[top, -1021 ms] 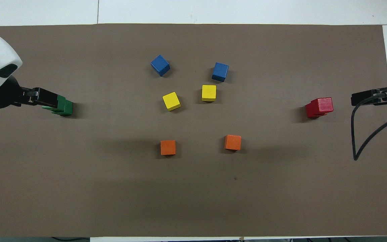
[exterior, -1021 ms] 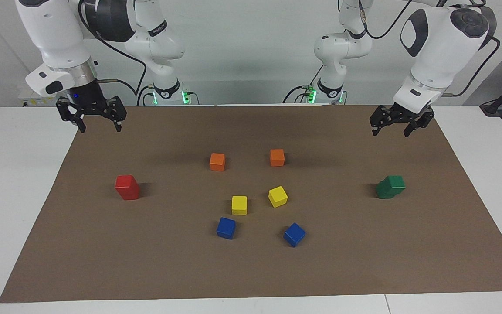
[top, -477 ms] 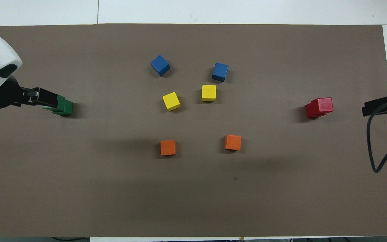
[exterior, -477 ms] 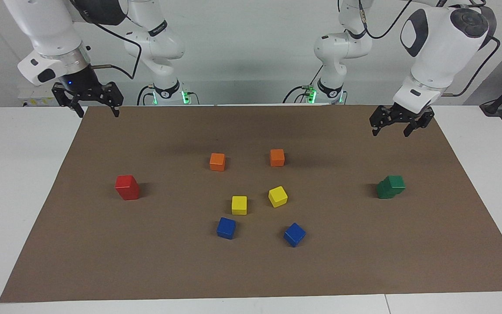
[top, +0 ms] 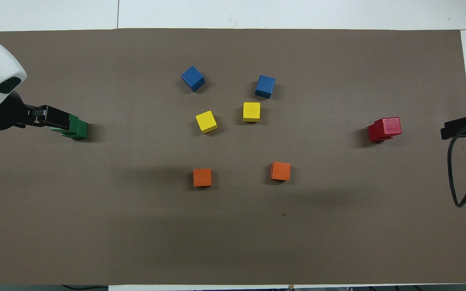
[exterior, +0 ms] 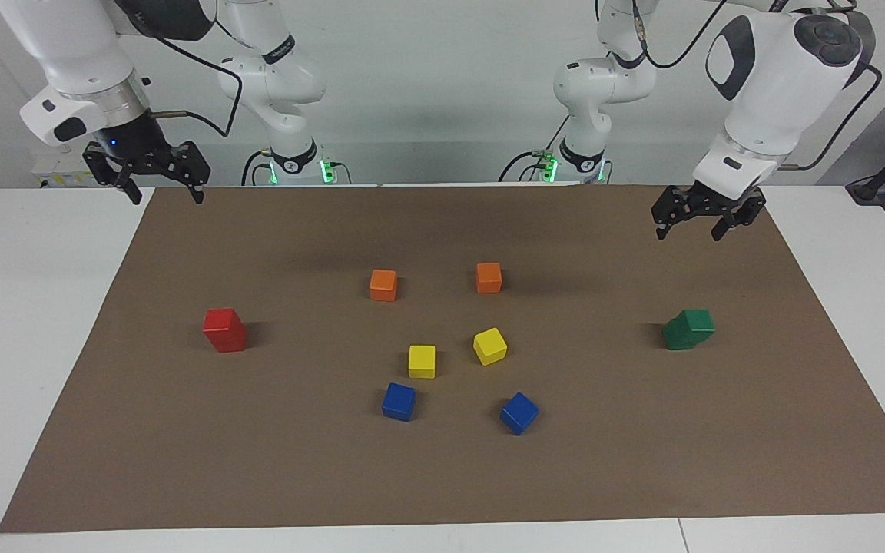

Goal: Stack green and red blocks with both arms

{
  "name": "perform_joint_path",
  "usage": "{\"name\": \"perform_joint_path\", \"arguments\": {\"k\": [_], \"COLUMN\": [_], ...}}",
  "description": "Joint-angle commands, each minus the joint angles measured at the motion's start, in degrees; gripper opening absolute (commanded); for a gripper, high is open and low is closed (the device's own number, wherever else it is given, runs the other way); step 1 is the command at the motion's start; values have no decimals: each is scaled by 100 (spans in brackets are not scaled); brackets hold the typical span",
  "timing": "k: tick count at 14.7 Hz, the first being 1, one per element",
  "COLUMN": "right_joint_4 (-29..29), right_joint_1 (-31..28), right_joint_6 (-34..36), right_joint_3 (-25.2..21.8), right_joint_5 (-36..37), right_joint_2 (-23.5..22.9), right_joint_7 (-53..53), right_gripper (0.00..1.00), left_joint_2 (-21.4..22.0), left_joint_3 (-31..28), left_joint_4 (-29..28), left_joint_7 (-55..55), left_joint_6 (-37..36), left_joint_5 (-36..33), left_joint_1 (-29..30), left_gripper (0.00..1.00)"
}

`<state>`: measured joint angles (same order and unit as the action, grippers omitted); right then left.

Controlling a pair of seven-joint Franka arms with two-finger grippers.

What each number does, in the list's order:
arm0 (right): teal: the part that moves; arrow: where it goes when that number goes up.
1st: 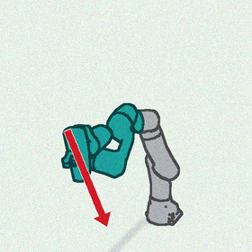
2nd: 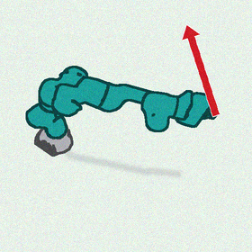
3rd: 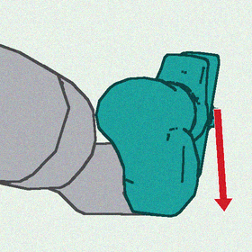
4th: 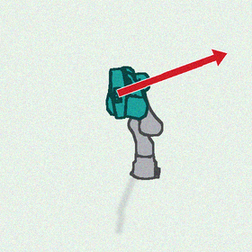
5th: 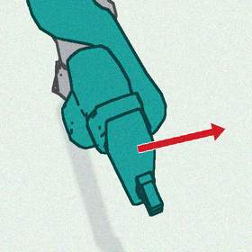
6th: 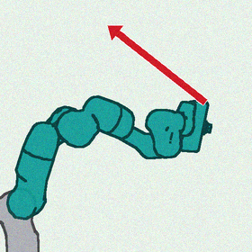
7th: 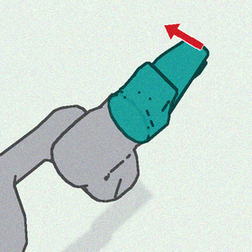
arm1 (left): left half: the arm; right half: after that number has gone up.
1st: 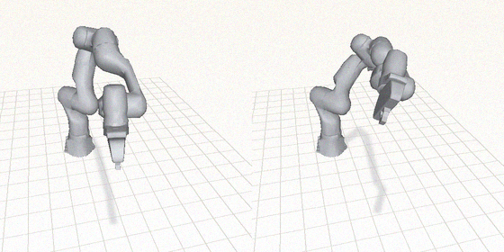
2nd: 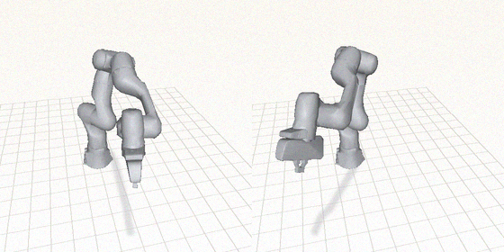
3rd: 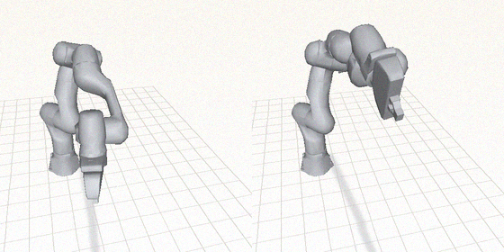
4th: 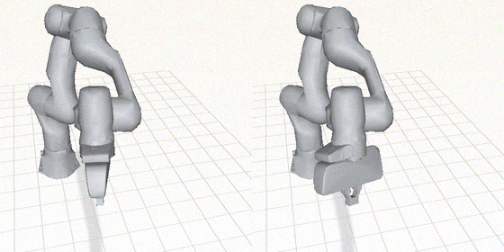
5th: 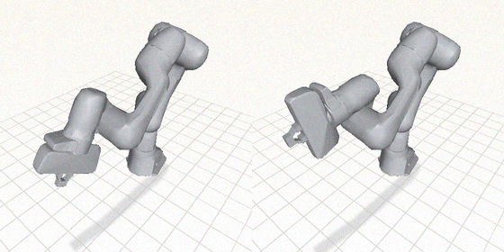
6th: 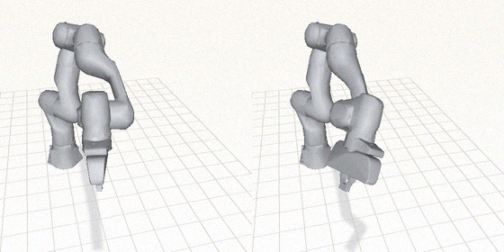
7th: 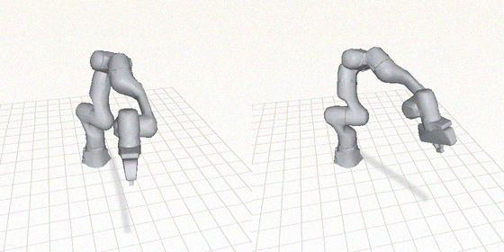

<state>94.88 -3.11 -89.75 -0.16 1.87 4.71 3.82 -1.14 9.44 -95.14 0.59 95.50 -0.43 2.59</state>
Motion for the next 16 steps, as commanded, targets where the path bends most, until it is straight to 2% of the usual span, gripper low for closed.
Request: {"name": "perform_joint_path", "arguments": {"k": [1,16], "right_joint_4": [-39,-101], "right_joint_1": [13,13], "right_joint_6": [124,124], "right_joint_3": [-37,-28], "right_joint_5": [-100,-82], "right_joint_2": [12,-76], "right_joint_7": [-57,-136], "right_gripper": [100,100], "left_joint_2": [70,70], "left_joint_3": [-21,-21], "left_joint_4": [-40,-40], "left_joint_7": [-33,-33], "left_joint_6": [-5,-5], "left_joint_5": [95,95], "left_joint_1": [-13,-13], "left_gripper": [100,100]}}
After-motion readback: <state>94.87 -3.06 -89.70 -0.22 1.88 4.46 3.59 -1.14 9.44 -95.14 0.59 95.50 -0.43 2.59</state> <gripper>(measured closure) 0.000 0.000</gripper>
